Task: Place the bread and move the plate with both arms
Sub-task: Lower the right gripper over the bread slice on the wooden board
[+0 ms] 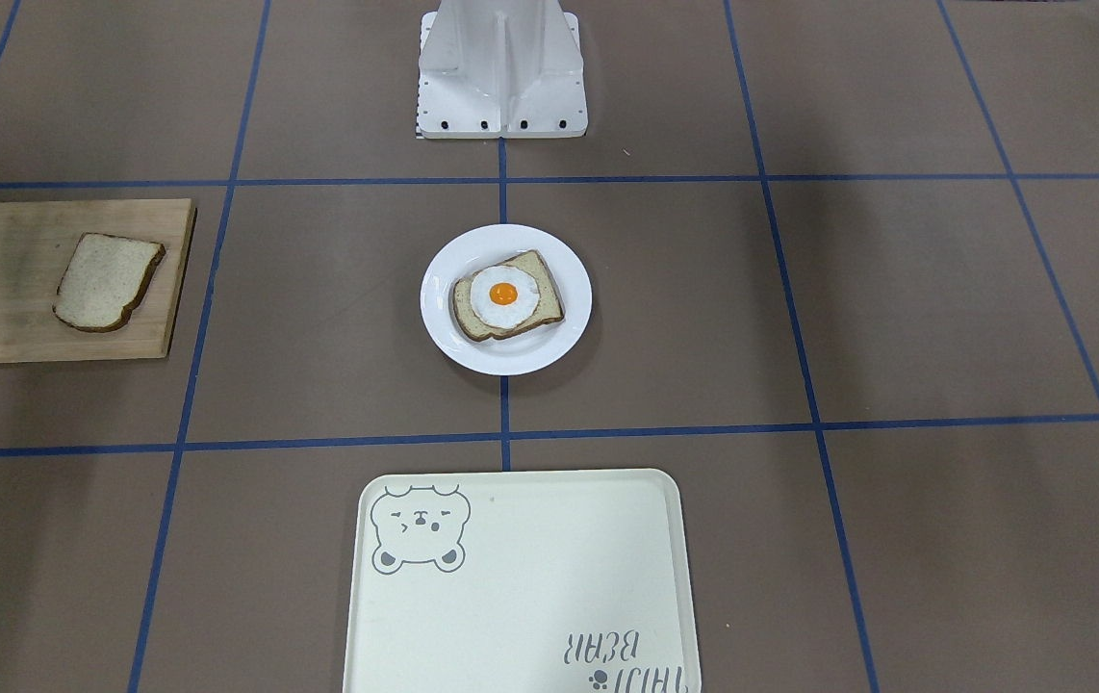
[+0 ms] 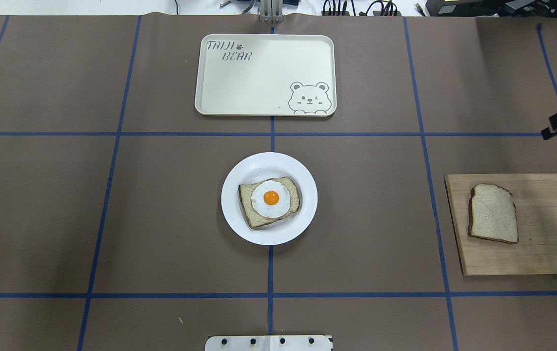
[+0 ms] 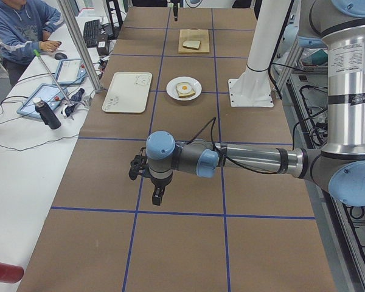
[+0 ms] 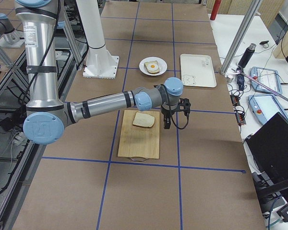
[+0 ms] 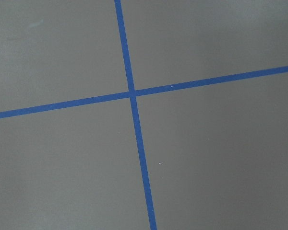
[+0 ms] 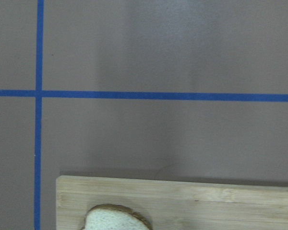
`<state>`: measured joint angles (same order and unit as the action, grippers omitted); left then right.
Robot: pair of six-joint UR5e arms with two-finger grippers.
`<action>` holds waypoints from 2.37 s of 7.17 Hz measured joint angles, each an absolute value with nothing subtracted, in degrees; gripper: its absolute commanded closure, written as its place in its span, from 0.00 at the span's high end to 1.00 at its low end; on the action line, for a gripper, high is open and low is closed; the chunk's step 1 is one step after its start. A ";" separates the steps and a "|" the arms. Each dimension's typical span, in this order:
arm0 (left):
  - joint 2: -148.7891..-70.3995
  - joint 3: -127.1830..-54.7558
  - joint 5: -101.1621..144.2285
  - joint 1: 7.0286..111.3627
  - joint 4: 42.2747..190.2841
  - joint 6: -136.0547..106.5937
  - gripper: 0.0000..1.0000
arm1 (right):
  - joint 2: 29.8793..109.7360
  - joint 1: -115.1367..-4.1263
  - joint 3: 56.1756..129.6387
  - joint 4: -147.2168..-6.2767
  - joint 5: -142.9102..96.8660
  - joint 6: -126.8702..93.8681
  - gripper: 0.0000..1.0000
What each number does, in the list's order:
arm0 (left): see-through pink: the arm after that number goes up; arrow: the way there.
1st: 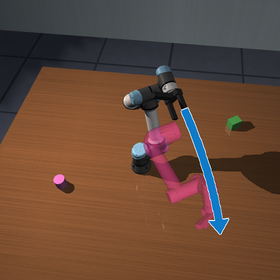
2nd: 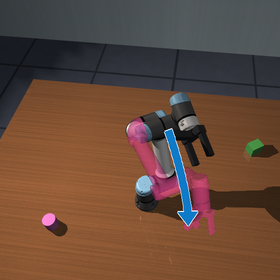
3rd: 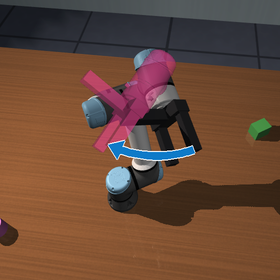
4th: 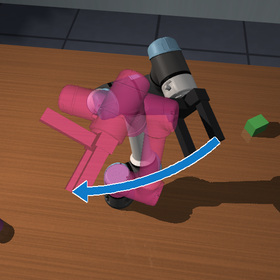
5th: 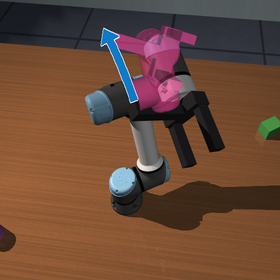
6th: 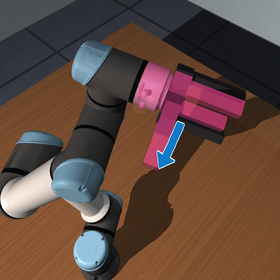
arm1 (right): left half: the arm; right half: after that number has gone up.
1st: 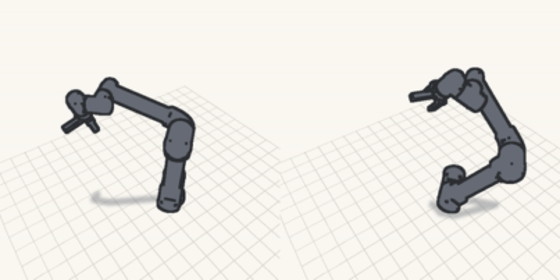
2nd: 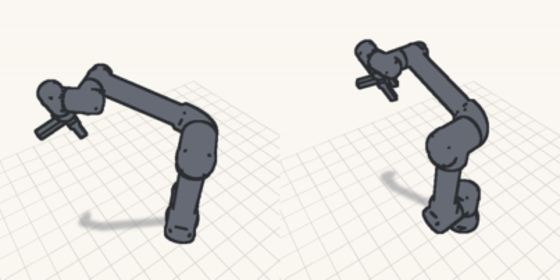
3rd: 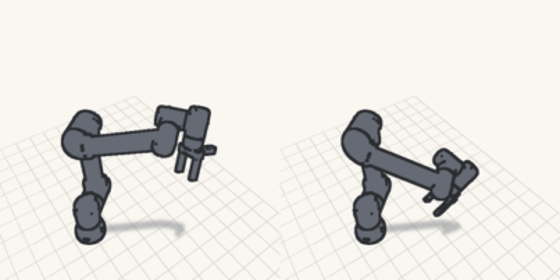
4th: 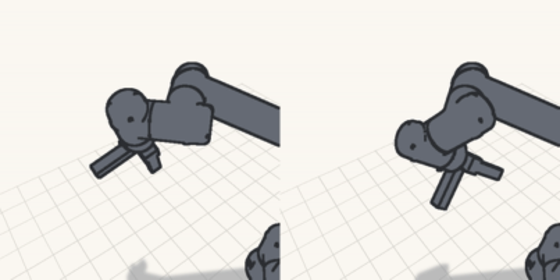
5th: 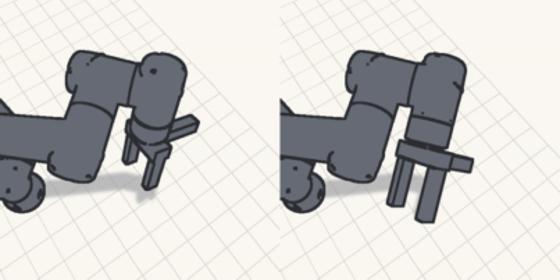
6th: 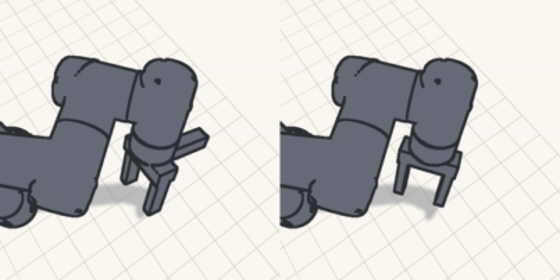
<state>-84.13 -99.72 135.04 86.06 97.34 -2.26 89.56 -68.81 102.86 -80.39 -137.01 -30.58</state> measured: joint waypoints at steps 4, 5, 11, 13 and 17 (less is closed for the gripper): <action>-84.20 -99.58 135.00 86.05 97.36 -3.83 0.99 | 100.50 -58.25 103.02 -61.44 -130.41 -43.48 1.00; -84.20 -99.58 135.00 86.05 97.33 -3.85 0.99 | 101.33 -57.69 102.36 -60.64 -130.58 -44.61 1.00; -84.29 -99.15 135.04 86.04 97.29 -3.77 0.99 | 100.00 -52.79 100.57 -60.03 -129.93 -50.73 0.89; -84.34 -99.11 135.01 86.05 97.30 -3.72 0.99 | 99.90 -52.16 100.03 -60.03 -129.98 -50.66 0.57; -84.29 -99.10 135.02 86.05 97.29 -3.69 0.99 | 99.68 -51.95 99.71 -60.08 -130.09 -51.04 0.52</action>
<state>-84.29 -99.10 135.02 86.05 97.29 -3.69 99.68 -51.95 99.71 -60.08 -130.09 -51.04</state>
